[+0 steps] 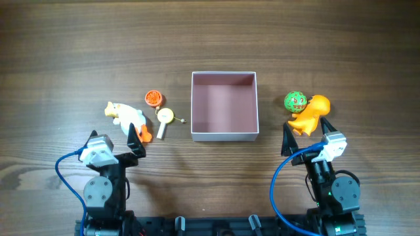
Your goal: Pack container
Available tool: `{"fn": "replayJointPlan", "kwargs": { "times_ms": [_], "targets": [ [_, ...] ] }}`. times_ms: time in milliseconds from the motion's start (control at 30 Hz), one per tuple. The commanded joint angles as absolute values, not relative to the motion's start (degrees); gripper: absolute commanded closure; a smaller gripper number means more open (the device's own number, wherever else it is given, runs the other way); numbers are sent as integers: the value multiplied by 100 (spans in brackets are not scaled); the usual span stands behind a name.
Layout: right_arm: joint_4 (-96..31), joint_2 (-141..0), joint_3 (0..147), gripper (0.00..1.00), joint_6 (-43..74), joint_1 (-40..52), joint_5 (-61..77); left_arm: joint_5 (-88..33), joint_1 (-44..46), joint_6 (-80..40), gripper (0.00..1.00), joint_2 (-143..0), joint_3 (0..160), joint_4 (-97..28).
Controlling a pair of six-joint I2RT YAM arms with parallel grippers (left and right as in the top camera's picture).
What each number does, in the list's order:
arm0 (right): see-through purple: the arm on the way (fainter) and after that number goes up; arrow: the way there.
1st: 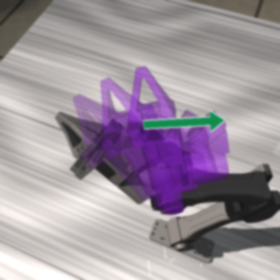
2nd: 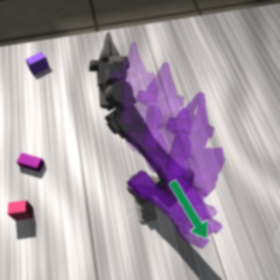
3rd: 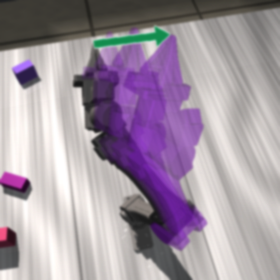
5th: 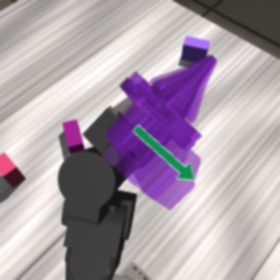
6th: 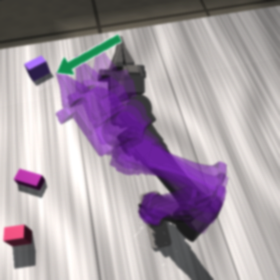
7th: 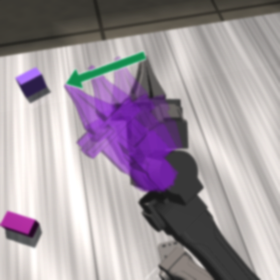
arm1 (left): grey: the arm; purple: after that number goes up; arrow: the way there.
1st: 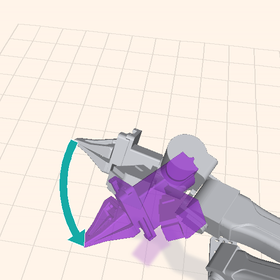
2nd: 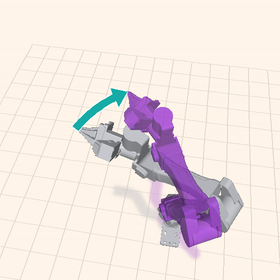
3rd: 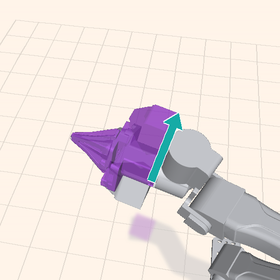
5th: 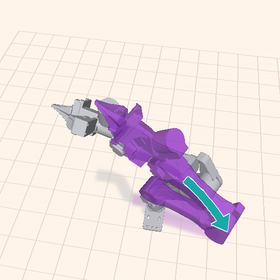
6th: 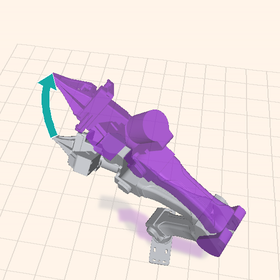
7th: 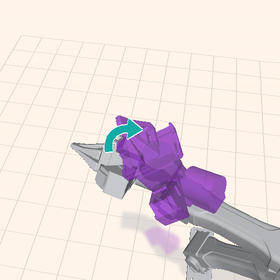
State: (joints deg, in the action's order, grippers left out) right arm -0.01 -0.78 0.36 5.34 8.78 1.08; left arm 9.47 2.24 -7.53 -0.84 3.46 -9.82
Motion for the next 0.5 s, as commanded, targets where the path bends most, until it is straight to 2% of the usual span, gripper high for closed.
{"fn": "replayJointPlan", "kwargs": {
  "times_ms": [0, 300, 467],
  "targets": [
    [34, -43, 30, 0, 622, 849, 145, 858, 211, -622, 0, -38, 298, -958],
    [189, -51, 119, 0, 1079, 849, 137, 858, 211, -620, 0, -38, 298, -958],
    [-694, -711, 1343, 0, 1673, 849, -635, 858, 211, -620, 0, -38, 298, -958]
  ]
}}
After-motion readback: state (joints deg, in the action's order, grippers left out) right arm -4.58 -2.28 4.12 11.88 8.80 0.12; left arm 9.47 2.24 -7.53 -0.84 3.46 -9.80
